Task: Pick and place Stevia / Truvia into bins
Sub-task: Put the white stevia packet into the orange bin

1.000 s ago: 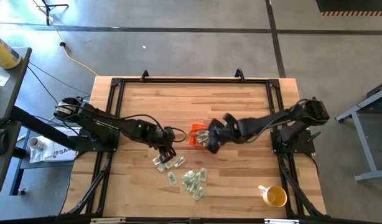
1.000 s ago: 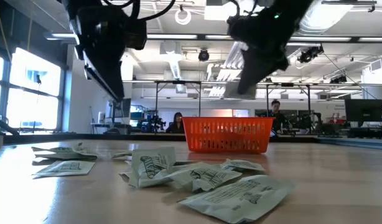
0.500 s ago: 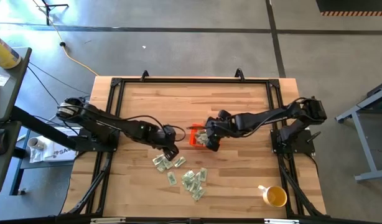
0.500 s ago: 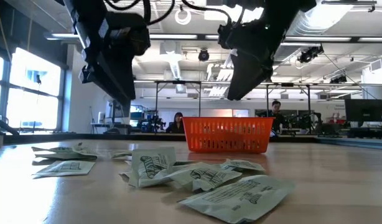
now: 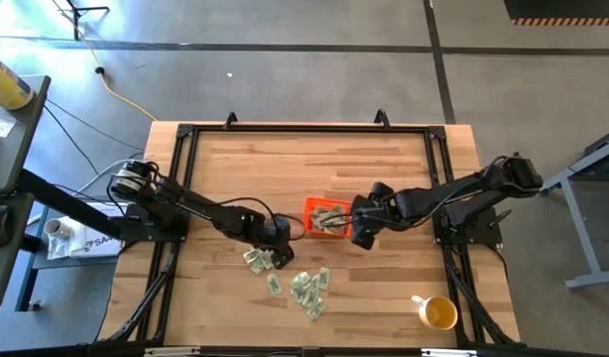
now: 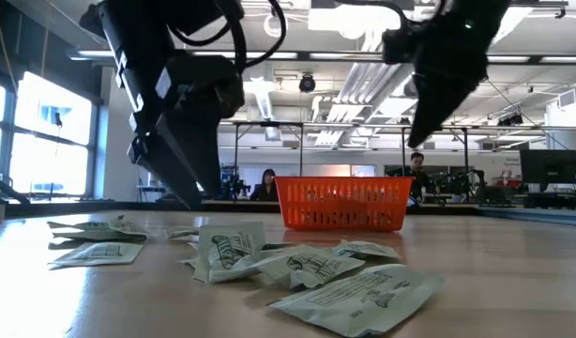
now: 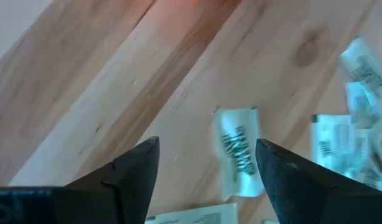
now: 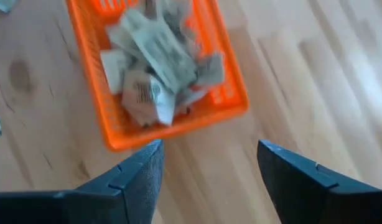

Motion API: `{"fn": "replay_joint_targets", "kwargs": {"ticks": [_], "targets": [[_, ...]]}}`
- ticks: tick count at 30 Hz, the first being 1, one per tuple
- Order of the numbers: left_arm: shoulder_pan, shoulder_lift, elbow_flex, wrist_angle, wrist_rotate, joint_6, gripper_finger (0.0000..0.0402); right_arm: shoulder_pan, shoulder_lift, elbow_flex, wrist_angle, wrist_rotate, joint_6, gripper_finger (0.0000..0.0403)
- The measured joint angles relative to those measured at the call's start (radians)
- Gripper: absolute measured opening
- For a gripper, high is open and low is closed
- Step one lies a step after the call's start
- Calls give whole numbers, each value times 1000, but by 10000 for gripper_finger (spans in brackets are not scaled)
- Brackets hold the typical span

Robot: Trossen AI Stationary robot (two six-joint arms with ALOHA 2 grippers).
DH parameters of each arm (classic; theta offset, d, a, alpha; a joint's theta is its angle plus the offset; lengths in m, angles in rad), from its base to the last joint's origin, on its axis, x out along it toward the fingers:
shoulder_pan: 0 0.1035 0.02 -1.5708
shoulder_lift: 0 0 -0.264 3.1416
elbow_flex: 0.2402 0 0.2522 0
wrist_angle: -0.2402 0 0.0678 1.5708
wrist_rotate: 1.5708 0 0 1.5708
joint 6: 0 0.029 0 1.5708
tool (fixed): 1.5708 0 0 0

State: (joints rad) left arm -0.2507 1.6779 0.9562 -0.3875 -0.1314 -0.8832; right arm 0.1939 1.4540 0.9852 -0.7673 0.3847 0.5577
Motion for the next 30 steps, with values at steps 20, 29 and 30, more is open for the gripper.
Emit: {"fn": "replay_joint_targets", "kwargs": {"ticks": [20, 29, 30], "targets": [[-89, 144, 26, 61, -89, -54, 264, 31, -101, -117, 19, 85, 124, 249], [-81, 162, 23, 9, -403, 90, 264, 32, -101, -117, 7, 179, 144, 249], [-77, 162, 22, 1, -433, 105, 264, 32, -101, -117, 1, 186, 152, 249]]}}
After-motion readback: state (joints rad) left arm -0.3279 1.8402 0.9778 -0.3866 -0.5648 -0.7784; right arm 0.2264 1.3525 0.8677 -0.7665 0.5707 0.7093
